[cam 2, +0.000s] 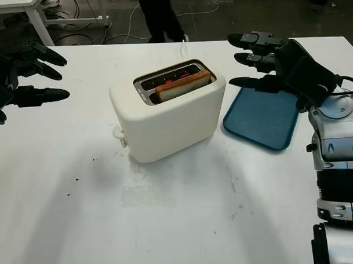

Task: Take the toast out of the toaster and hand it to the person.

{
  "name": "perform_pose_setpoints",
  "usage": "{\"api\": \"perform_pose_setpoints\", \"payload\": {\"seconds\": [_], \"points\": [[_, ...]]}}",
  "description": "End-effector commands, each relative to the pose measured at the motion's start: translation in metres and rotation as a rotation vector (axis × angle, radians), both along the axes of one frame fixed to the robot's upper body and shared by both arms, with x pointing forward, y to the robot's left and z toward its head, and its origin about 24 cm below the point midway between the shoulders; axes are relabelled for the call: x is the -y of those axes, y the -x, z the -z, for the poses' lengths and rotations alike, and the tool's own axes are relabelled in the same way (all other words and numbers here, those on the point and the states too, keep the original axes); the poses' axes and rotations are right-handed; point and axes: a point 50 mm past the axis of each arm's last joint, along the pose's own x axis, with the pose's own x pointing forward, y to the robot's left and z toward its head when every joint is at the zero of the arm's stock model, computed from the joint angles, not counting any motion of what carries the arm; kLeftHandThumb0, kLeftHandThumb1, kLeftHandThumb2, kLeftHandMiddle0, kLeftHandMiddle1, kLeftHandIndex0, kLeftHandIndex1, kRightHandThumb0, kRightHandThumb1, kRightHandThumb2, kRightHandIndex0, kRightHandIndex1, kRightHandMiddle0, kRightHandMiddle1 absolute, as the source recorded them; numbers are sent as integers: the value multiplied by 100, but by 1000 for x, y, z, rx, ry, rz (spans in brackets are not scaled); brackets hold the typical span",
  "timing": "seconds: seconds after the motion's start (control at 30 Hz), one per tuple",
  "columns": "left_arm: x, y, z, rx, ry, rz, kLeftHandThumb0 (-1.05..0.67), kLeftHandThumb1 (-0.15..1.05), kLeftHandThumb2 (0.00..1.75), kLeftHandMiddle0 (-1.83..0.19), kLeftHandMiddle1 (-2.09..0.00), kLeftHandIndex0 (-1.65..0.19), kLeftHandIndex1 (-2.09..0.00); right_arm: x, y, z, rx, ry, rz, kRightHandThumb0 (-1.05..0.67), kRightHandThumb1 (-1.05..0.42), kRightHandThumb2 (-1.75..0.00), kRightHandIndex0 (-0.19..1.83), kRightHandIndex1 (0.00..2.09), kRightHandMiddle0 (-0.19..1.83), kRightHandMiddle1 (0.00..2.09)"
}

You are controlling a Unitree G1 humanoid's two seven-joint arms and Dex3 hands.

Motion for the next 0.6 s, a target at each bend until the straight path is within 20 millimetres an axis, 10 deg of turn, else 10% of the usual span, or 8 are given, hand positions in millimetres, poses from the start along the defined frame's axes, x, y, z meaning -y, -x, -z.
{"api": "perform_pose_setpoints", "payload": {"seconds": [0.0,0.57], "points": [[-1,0,-2,6,13,0,-105,63,0,-52,-119,-57,-103,0,1,0,1,-12,-1,-54,-79,0,47,2,47,0],[0,0,-2,8,14,3,-105,63,0,-52,-121,-57,-104,1,0,2,-10,-30,-6,-52,-79,0,46,2,46,0]]}}
